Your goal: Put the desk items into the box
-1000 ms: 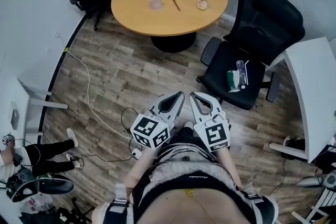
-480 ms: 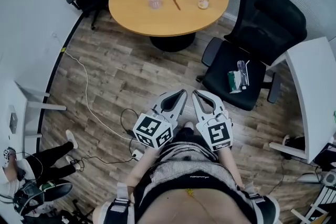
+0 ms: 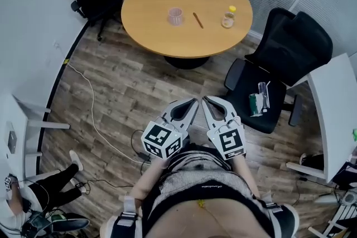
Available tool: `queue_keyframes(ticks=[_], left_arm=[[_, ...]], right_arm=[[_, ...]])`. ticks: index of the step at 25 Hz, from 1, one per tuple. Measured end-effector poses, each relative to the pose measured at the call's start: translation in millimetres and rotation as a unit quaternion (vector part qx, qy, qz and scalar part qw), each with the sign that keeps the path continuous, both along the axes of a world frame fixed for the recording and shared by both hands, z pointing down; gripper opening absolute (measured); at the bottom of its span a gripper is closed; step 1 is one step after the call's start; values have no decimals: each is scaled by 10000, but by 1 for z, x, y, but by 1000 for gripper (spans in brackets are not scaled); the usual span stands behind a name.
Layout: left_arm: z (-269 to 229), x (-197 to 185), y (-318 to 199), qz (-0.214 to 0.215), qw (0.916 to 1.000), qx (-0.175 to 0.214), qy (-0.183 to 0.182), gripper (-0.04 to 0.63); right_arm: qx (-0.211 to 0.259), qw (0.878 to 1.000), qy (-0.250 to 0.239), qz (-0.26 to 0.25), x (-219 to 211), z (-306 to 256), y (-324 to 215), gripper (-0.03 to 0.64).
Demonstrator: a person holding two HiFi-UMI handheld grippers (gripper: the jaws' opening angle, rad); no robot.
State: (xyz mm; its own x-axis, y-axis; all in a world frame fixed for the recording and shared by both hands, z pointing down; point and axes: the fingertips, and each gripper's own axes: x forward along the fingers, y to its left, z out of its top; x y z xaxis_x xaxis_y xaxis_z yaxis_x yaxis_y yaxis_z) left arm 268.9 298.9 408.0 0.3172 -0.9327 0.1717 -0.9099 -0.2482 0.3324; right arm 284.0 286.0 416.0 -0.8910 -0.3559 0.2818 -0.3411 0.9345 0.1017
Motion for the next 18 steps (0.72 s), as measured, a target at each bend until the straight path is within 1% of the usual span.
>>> queue_keyframes(ticks=[4,7,13,18], left_arm=[[4,-35,-9,-6,9999,-70,93,18],[6,-54,-14,36,9999,-102,113,18],[9,-84,-17,66,9997,-122,182,18],[9,-98,-16,116,9997,-92,214,18]], right_arm=[[-7,10000,8,-17,-34,-1,-11,23],[-26,10000,63,-35,-54,1,-14,23],[-5,9999,160,21,-82,6,-15,23],[112,9998,131,103,-96,9,-19,23]])
